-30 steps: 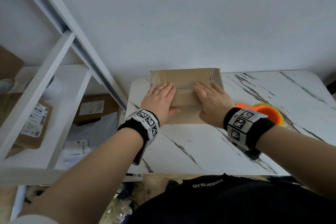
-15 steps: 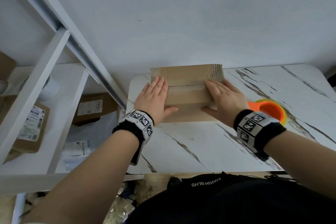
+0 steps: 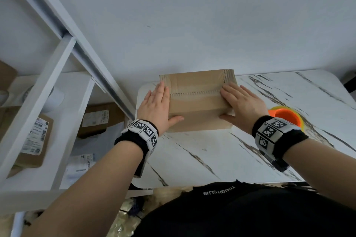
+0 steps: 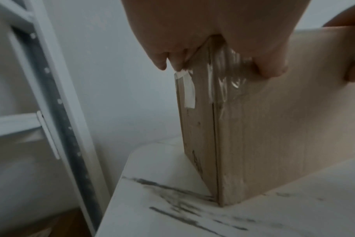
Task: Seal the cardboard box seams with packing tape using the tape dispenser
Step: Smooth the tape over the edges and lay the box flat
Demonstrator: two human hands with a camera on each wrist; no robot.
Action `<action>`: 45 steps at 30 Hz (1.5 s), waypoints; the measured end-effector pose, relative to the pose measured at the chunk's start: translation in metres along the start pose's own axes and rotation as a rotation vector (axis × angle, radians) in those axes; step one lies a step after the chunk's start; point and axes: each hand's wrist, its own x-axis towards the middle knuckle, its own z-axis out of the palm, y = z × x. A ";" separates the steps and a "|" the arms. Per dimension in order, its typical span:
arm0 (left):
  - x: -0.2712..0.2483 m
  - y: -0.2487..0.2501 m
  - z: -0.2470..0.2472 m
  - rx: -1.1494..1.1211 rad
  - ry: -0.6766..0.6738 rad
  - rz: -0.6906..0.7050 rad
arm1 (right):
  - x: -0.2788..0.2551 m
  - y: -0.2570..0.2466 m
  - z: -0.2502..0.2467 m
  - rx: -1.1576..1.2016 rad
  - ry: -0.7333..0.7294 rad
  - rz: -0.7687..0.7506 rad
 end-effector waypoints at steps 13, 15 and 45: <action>0.016 -0.013 0.002 -0.032 0.035 0.031 | 0.012 -0.008 -0.004 0.028 -0.147 0.169; 0.022 -0.014 0.003 -0.035 0.034 0.029 | 0.016 -0.008 -0.003 0.012 -0.164 0.177; 0.096 0.004 -0.022 0.008 -0.075 -0.125 | 0.080 0.031 0.002 0.131 -0.064 0.166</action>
